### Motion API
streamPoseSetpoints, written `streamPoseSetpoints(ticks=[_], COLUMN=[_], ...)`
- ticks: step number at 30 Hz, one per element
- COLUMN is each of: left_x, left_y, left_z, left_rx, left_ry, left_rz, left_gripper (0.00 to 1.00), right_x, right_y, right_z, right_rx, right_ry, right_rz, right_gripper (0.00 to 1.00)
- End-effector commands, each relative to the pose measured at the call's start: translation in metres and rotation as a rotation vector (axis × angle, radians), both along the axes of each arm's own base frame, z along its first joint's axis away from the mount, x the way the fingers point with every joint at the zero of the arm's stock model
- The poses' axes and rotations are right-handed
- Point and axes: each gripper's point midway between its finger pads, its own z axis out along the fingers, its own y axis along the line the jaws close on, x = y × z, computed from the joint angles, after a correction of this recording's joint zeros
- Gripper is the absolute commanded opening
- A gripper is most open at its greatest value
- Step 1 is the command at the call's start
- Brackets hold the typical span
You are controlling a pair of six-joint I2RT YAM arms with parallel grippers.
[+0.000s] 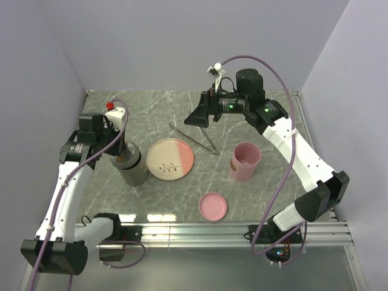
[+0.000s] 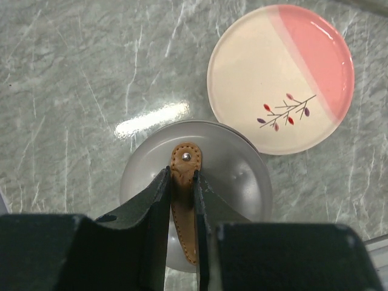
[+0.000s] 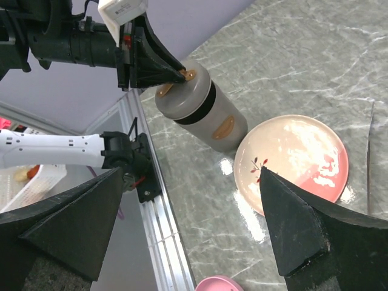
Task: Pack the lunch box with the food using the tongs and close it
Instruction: Close the box lid on the packing box.
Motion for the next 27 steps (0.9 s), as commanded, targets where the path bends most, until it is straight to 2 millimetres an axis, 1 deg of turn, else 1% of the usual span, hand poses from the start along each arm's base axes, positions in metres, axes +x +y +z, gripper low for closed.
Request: streamPoseSetpoints(ticks=[1, 4, 10, 17, 19, 24, 27], left_x=[-0.002, -0.004, -0.003, 0.002, 0.003, 0.004, 0.002], left_y=[0.005, 0.006, 0.004, 0.0, -0.004, -0.009, -0.008], left_z=[-0.006, -0.012, -0.018, -0.017, -0.017, -0.023, -0.032], left_rx=[0.025, 0.032, 0.02, 0.009, -0.004, -0.008, 0.002], left_ry=[0.004, 0.014, 0.015, 0.001, 0.005, 0.014, 0.037], left_rz=[0.002, 0.007, 0.005, -0.001, -0.013, -0.02, -0.018], left_gripper=[0.0, 0.0, 0.0, 0.0, 0.0, 0.0, 0.0], right_x=[-0.008, -0.01, -0.013, -0.013, -0.012, -0.012, -0.012], right_y=[-0.009, -0.011, -0.011, -0.011, -0.01, -0.009, -0.008], right_z=[0.027, 0.03, 0.028, 0.027, 0.026, 0.026, 0.025], right_rx=[0.024, 0.028, 0.028, 0.03, 0.031, 0.033, 0.031], right_ry=[-0.091, -0.097, -0.091, -0.086, -0.083, -0.078, -0.072], right_rz=[-0.012, -0.011, -0.005, -0.005, -0.003, 0.002, 0.005], right_gripper=[1.0, 1.0, 1.0, 1.0, 1.0, 1.0, 1.0])
